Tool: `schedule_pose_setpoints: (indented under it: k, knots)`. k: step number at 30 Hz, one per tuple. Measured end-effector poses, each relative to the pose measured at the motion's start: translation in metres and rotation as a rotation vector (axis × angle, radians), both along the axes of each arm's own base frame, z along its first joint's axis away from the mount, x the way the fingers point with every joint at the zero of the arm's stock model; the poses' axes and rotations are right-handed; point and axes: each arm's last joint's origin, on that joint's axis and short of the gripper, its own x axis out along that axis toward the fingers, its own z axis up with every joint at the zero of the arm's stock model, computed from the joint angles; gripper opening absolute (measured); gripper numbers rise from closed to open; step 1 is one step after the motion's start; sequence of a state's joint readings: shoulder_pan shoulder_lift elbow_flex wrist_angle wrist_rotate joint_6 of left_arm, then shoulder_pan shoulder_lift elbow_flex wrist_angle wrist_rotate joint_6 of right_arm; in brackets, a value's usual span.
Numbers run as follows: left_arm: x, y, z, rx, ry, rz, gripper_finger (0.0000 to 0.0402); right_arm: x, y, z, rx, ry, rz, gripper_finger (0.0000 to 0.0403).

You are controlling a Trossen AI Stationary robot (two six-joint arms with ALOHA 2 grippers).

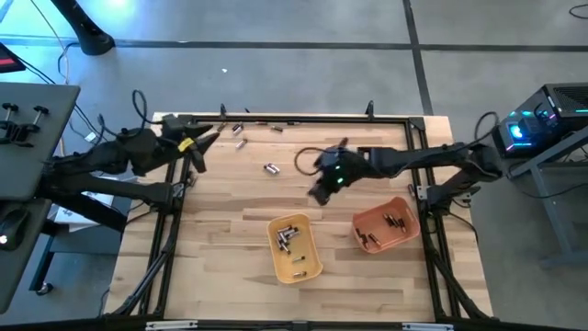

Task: Sort batteries
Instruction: Put the silver battery into the yellow bin

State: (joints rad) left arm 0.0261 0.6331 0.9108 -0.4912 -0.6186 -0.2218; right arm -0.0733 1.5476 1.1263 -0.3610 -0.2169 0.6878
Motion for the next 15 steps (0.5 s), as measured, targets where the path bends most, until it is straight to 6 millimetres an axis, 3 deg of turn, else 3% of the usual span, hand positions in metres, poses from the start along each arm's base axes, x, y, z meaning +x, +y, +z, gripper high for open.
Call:
schedule_pose_setpoints:
  k: [4,8,11,15]
  knots:
    - [0.009,0.000,-0.012,-0.015,-0.013,-0.003,0.0154,0.036,0.029,-0.005,0.010,-0.023,0.247,0.0018]
    - [0.010,0.000,-0.013,-0.044,-0.038,-0.010,0.0154,0.064,0.054,-0.019,-0.018,-0.015,0.374,0.0025]
    - [0.008,-0.001,-0.012,-0.049,-0.048,-0.025,0.0154,0.079,0.062,-0.027,0.031,0.014,0.408,0.0069]
    - [0.004,-0.001,-0.010,-0.034,-0.052,-0.050,0.0154,0.089,0.065,-0.027,0.079,0.038,0.448,0.0161]
